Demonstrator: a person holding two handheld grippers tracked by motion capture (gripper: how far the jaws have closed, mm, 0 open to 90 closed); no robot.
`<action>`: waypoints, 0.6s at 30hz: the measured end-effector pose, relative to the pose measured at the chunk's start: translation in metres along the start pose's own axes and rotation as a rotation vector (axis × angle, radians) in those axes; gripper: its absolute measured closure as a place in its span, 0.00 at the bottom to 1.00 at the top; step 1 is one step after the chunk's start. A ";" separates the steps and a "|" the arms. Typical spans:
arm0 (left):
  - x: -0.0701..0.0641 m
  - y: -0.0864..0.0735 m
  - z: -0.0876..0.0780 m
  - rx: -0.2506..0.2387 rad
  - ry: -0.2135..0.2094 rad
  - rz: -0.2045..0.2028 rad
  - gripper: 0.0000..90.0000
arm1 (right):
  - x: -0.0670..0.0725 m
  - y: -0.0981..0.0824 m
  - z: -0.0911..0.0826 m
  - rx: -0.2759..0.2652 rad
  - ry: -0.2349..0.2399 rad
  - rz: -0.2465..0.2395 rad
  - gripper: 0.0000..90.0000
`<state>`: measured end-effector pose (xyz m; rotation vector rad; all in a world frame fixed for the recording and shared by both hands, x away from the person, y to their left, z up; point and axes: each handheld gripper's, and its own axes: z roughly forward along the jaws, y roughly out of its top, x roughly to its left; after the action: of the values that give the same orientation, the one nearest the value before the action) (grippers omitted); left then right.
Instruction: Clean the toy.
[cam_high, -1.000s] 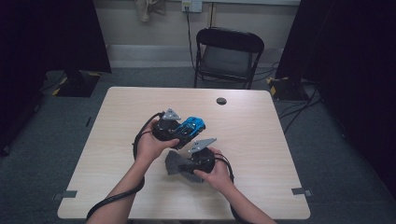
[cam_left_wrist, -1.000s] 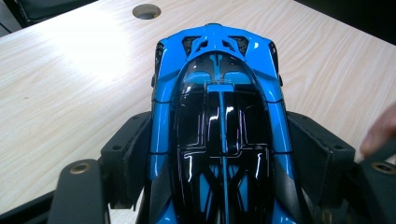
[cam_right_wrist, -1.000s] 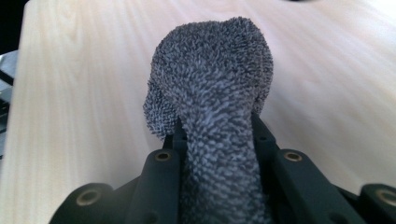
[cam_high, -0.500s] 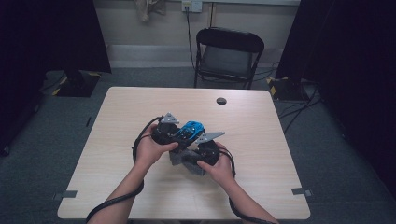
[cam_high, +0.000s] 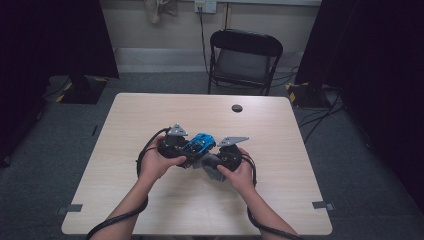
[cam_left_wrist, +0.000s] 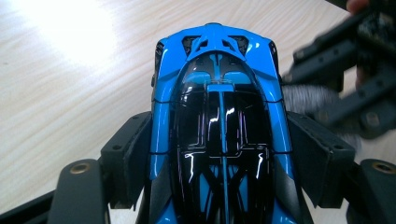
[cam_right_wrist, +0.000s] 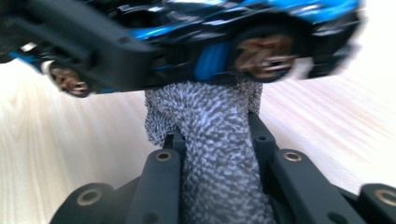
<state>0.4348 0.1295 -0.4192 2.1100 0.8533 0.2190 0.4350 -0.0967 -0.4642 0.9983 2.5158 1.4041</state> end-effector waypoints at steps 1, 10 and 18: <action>0.000 -0.002 0.000 -0.004 -0.002 -0.003 0.31 | -0.002 0.001 -0.002 0.005 -0.018 -0.001 0.80; 0.002 -0.011 -0.004 0.012 -0.017 -0.001 0.31 | -0.013 0.002 -0.008 0.013 -0.061 0.008 0.80; 0.000 -0.015 -0.005 0.013 -0.030 0.005 0.31 | -0.020 0.003 -0.011 0.005 -0.082 0.017 0.80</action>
<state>0.4258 0.1392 -0.4273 2.1222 0.8336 0.1841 0.4475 -0.1153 -0.4597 1.0581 2.4598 1.3332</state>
